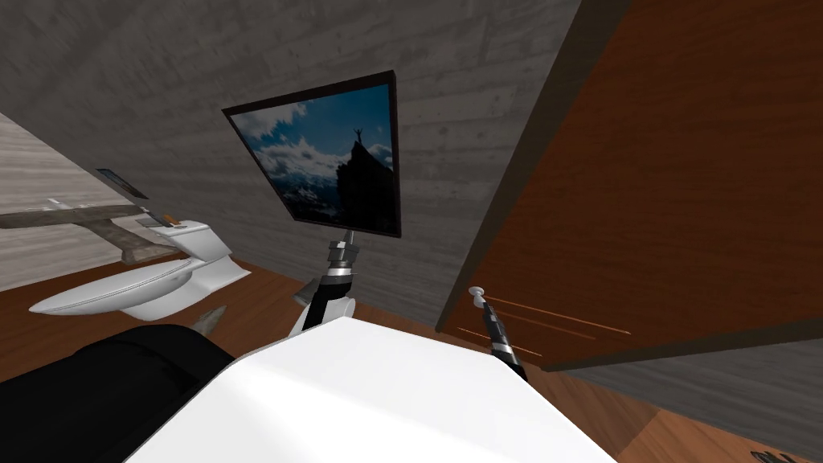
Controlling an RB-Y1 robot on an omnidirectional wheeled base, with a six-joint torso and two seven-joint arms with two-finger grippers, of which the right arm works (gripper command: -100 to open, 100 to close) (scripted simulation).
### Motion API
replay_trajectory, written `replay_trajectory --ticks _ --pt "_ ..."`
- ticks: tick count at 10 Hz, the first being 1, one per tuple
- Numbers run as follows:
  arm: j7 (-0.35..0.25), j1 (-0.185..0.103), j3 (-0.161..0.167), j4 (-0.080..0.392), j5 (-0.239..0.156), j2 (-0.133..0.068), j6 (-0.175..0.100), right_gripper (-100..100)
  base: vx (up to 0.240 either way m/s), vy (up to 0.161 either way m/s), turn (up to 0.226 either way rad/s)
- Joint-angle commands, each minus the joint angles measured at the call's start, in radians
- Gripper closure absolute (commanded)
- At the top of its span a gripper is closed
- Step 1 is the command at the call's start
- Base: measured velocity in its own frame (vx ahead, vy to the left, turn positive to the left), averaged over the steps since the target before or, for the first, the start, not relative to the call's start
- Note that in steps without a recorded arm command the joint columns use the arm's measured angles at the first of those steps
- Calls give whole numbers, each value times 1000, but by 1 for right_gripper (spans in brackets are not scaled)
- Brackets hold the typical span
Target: Pull the door open
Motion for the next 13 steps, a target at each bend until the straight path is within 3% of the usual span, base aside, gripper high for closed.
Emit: replay_trajectory --ticks 1,4,13 --pt "-50 -12 19 24 -7 16 -5 100 -41 -20 72" --pt "-97 -15 20 23 -23 16 2 100 -42 -16 67" --pt "-338 -30 26 18 -119 16 41 100 -60 -22 101"
